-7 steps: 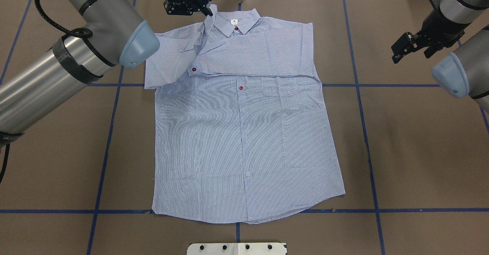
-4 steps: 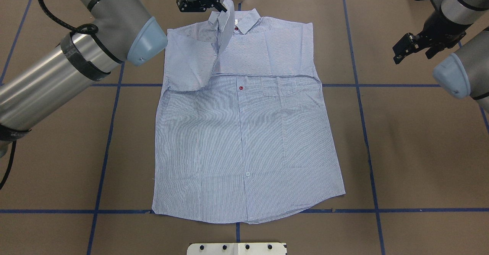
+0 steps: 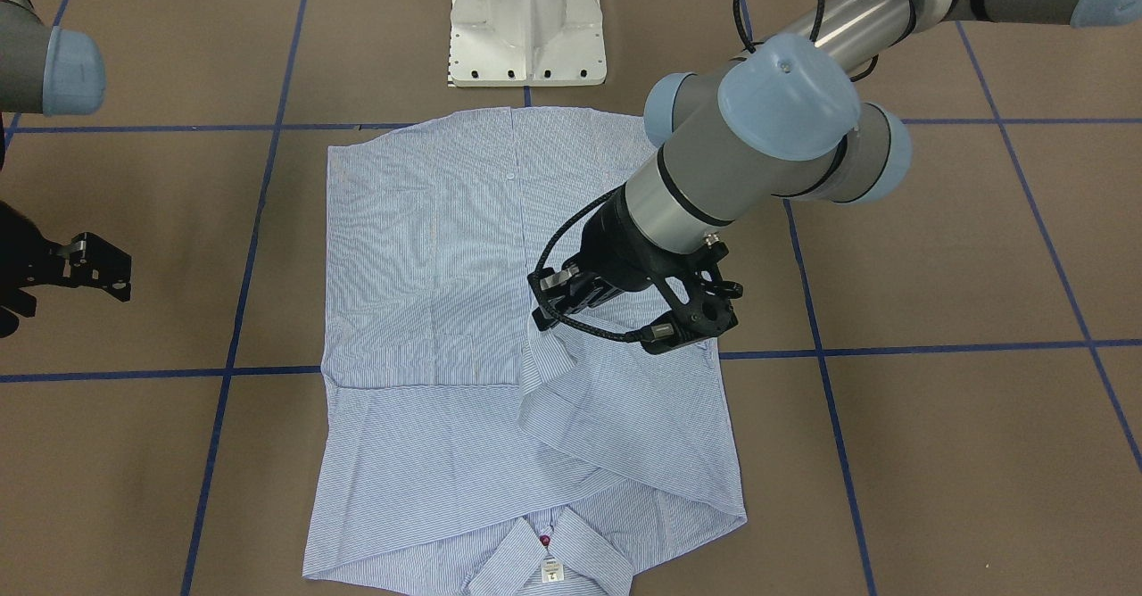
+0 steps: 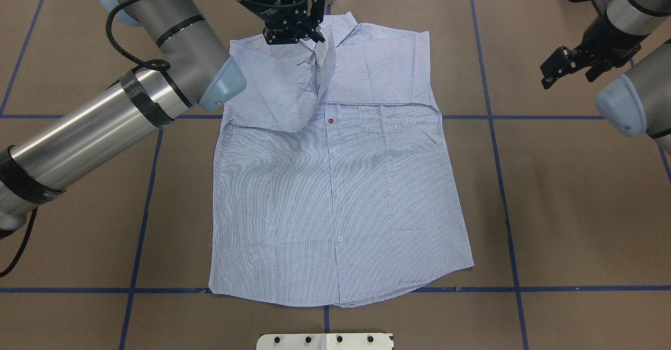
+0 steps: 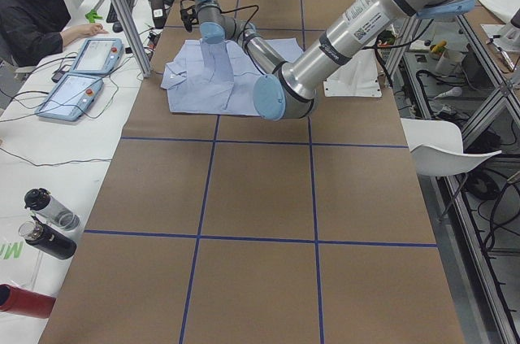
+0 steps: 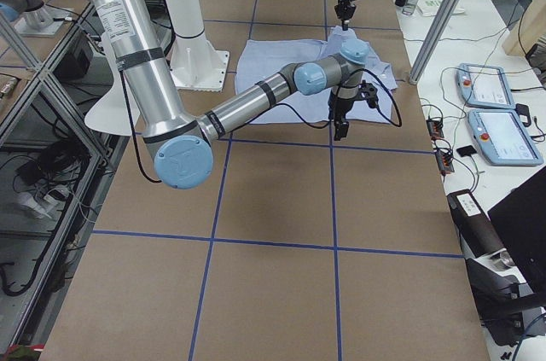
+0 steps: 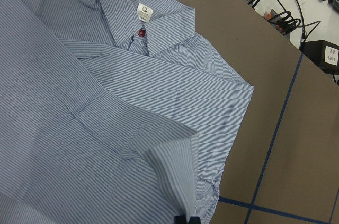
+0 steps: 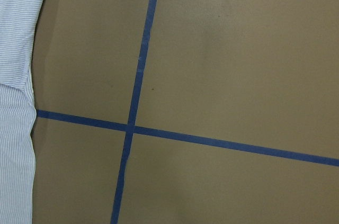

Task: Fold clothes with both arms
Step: 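Fold the held sleeve across the shirt front with the left gripper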

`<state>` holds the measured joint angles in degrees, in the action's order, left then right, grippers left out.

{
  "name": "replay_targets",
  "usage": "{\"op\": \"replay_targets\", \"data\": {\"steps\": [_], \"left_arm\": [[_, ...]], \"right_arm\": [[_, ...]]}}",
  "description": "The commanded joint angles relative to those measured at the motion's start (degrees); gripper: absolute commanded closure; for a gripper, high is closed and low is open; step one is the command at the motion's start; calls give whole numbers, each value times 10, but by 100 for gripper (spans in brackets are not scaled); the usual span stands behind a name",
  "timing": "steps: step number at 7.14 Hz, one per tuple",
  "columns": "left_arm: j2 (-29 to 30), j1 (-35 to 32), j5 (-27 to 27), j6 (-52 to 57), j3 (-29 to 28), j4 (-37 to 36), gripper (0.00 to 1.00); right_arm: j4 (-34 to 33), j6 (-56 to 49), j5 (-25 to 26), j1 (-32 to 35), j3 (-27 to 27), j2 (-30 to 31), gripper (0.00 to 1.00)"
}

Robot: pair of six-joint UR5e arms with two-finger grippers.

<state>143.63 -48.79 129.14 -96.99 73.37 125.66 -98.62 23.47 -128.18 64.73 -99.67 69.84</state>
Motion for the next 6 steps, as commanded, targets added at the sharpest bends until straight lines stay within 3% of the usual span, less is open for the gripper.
{"op": "replay_targets", "data": {"steps": [1,3,5,6], "left_arm": [[4,57,-61,-8,-32,46,100],[16,126,-135,-27,-59,52,100],[60,153,-172,-26,-150,110,100],[62,158,-192,-25,-153,115,100]], "right_arm": [[0,1,0,0,4,-1,0],[-1,3,1,-1,9,-1,0],[-1,8,1,-1,16,-7,0],[-1,9,0,-2,16,-7,0]]}}
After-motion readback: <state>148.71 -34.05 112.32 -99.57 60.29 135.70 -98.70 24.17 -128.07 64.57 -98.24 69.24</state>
